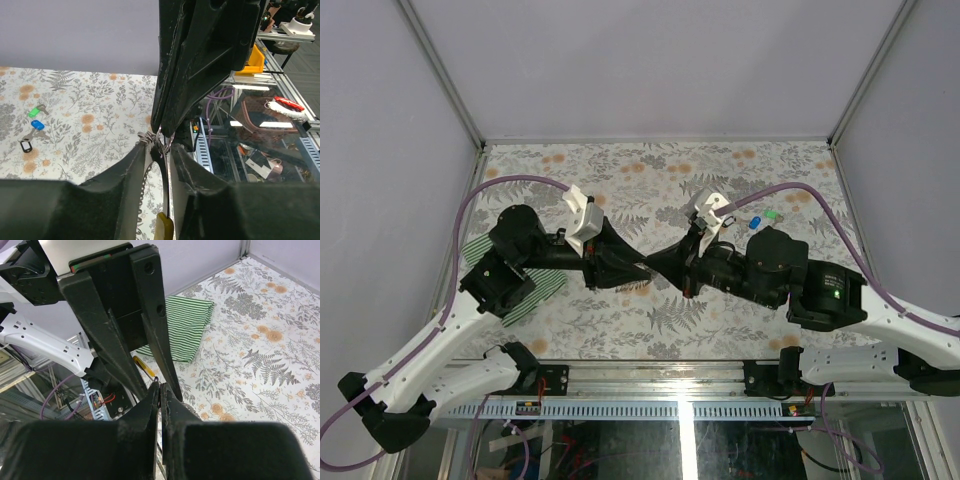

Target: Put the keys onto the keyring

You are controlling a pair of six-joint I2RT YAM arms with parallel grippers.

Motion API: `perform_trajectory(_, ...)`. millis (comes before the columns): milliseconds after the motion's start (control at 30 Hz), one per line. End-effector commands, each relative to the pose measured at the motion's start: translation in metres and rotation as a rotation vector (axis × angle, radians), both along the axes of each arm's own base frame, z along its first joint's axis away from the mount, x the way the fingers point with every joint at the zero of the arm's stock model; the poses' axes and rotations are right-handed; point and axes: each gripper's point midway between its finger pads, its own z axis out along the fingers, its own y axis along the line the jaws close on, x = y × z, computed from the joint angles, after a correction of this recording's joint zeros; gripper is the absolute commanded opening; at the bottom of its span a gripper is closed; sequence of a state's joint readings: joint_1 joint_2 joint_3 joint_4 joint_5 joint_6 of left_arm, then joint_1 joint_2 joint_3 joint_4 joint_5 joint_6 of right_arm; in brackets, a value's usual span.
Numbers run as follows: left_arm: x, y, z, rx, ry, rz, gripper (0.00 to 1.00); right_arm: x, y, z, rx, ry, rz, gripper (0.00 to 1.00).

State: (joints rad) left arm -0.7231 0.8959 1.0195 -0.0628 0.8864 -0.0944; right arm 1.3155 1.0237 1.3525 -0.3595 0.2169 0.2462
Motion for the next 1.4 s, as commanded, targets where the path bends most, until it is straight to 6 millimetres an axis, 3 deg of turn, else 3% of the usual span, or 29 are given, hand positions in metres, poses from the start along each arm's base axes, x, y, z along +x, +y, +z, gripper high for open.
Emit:
perform_trajectory(0,-0.003,0.002,0.015,-0.033,-0.05,-0.001,0.2,-0.004,-0.002,0.031,0.111,-0.021,0.01,0.0)
perform_trajectory(167,-0.004,0.003,0.022,-0.053,-0.05,0.002,0.02,-0.004,0.0,0.025,0.09,-0.019,0.013,0.0)
perform_trajectory(267,-0.003,0.003,0.025,-0.065,-0.038,0.012,0.0,-0.004,0.0,0.023,0.083,-0.019,0.017,0.0)
perform_trajectory(467,0.001,0.003,0.027,-0.073,-0.011,0.039,0.0,-0.003,-0.005,0.029,0.11,-0.031,0.003,0.34)
perform_trajectory(633,0.005,0.002,0.027,-0.078,-0.001,0.063,0.0,0.002,-0.014,0.034,0.147,-0.03,-0.04,0.42)
perform_trajectory(967,0.012,0.004,0.027,-0.094,-0.002,0.11,0.02,0.021,-0.044,0.037,0.31,0.106,-0.235,0.46)
perform_trajectory(1200,0.013,0.004,0.026,-0.088,-0.003,0.119,0.02,0.012,-0.027,0.042,0.375,0.236,-0.193,0.48)
perform_trajectory(1367,0.023,0.005,0.018,-0.044,-0.013,0.168,0.0,0.016,-0.012,0.044,0.307,0.261,-0.207,0.49)
